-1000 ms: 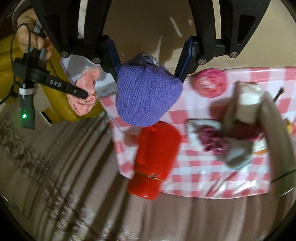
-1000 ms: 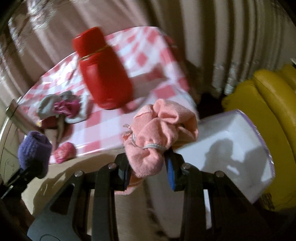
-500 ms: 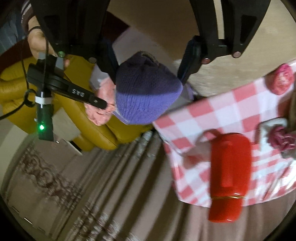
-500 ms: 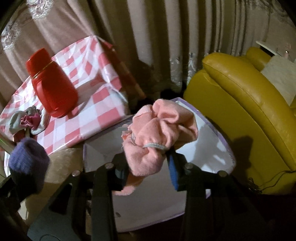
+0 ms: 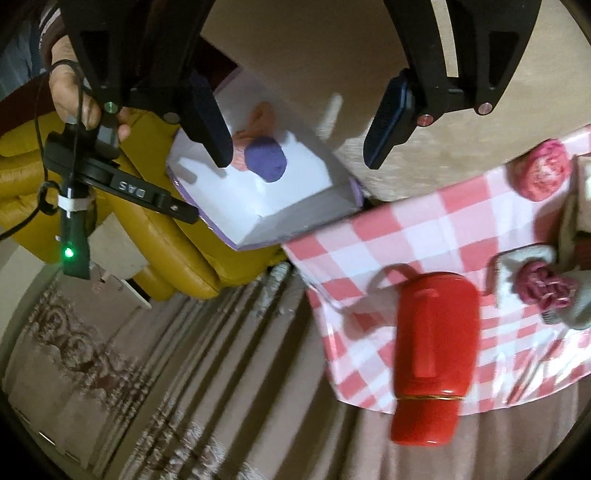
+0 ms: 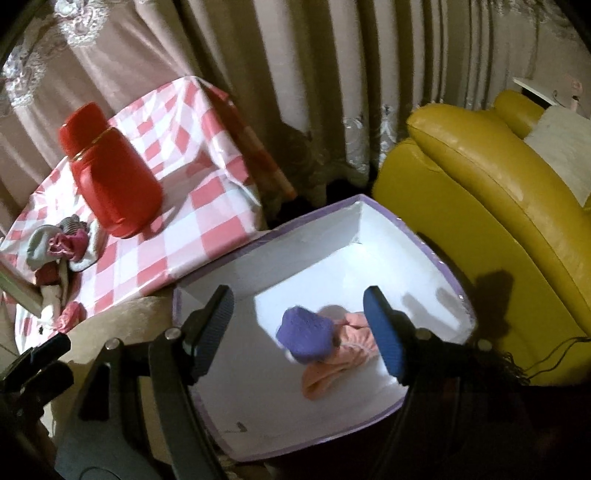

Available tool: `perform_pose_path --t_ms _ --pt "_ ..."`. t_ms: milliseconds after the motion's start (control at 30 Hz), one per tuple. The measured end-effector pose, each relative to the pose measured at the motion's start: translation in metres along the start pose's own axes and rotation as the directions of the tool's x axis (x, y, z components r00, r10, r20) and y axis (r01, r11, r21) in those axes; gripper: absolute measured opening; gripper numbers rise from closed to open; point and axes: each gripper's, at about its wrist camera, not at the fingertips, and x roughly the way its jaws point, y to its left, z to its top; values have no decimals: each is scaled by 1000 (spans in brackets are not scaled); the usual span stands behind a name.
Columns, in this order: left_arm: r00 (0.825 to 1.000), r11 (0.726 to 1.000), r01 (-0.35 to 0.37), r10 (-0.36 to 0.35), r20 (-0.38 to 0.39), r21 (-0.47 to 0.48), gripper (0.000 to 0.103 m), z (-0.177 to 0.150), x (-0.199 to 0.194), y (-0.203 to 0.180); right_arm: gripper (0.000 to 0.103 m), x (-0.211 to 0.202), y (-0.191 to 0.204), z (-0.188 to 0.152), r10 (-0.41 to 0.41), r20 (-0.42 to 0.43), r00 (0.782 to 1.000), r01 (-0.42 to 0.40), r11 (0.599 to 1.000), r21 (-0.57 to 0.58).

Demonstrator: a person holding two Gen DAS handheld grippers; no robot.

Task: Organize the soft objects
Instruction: 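Carry both items to the white box and open both tools to drop them, then return to the table and grasp the yellow sponge with the left tool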

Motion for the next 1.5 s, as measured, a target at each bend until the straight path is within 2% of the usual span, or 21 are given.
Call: perform_pose_path --t_ms 233,467,667,900,1000,1167,1367,1500 --pt "994 987 -98 103 39 -124 74 5 -29 58 76 1 27 0 27 -11 1000 -28 998 -53" --pt "974 945 -182 211 81 -272 74 -23 -84 132 78 2 78 -1 102 -46 994 -108 982 -158" --pt "946 872 -239 308 99 -428 74 -61 -135 198 81 9 147 -7 168 -88 982 -187 939 -289" --pt "904 779 -287 412 110 -558 74 -82 -175 266 82 18 224 -8 227 -105 968 -250 878 -408" --pt "885 748 -309 452 109 -588 74 -76 -183 290 82 23 253 -7 238 -103 966 -259 852 -455" --pt "848 677 -352 523 87 -646 74 -57 -189 347 83 42 295 -3 252 -121 960 -278 807 -521" --pt "842 624 -380 539 24 -683 74 -21 -173 415 83 67 337 10 266 -136 954 -294 756 -584" --pt "835 589 -404 550 -20 -700 74 2 -156 444 83 79 358 16 276 -145 950 -305 726 -616"
